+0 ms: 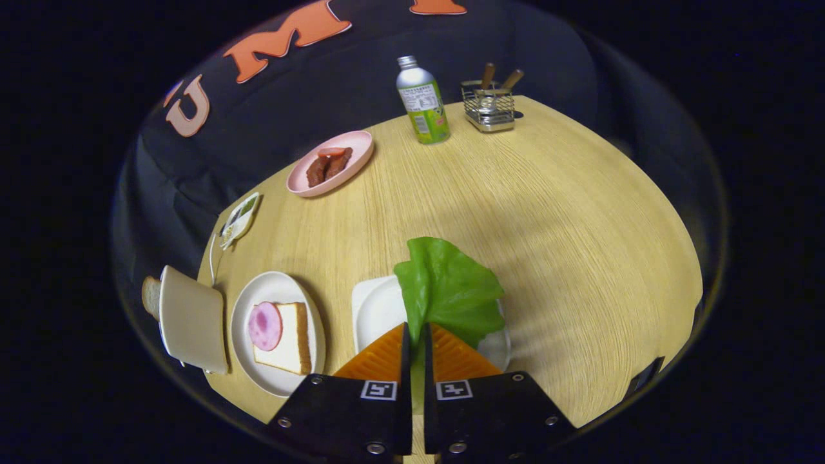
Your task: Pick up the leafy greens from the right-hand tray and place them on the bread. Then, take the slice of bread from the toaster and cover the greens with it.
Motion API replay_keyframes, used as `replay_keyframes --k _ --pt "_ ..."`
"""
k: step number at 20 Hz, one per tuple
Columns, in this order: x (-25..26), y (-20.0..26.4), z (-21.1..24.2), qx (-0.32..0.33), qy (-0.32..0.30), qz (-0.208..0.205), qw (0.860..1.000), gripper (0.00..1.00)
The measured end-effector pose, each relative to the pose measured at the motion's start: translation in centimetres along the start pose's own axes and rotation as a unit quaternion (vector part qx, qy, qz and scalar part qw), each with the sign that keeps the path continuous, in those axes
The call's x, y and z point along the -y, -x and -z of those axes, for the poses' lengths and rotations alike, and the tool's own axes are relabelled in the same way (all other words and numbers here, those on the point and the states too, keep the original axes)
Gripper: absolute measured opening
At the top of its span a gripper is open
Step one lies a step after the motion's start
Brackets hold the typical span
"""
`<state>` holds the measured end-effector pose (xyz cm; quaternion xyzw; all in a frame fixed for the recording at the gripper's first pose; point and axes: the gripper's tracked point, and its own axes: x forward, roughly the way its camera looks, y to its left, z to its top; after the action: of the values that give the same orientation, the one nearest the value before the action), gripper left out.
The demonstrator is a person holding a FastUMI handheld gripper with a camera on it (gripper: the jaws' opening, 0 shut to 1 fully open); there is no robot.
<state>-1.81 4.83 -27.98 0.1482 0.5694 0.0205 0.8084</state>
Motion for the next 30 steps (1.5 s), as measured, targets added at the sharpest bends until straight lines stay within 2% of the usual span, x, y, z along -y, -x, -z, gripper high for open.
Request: replay_keyframes --k 4,8,16,20,27,30 --pt "-4.4 1.7 -1.1 0.023 0.029 -0.047 0.998 0.08" --pt "-9.7 1.9 0.1 0.009 0.063 -0.098 0.993 0.08" --pt "-14.0 -1.4 1.1 -0.013 0.102 -0.096 0.99 0.1" --pt "-15.9 -2.0 2.0 -0.025 0.108 -0.114 0.987 0.11" --pt "-17.9 -3.5 4.8 -0.073 0.134 -0.118 0.981 0.28" --pt "-18.1 -3.4 4.3 -0.061 0.142 -0.111 0.982 0.39"
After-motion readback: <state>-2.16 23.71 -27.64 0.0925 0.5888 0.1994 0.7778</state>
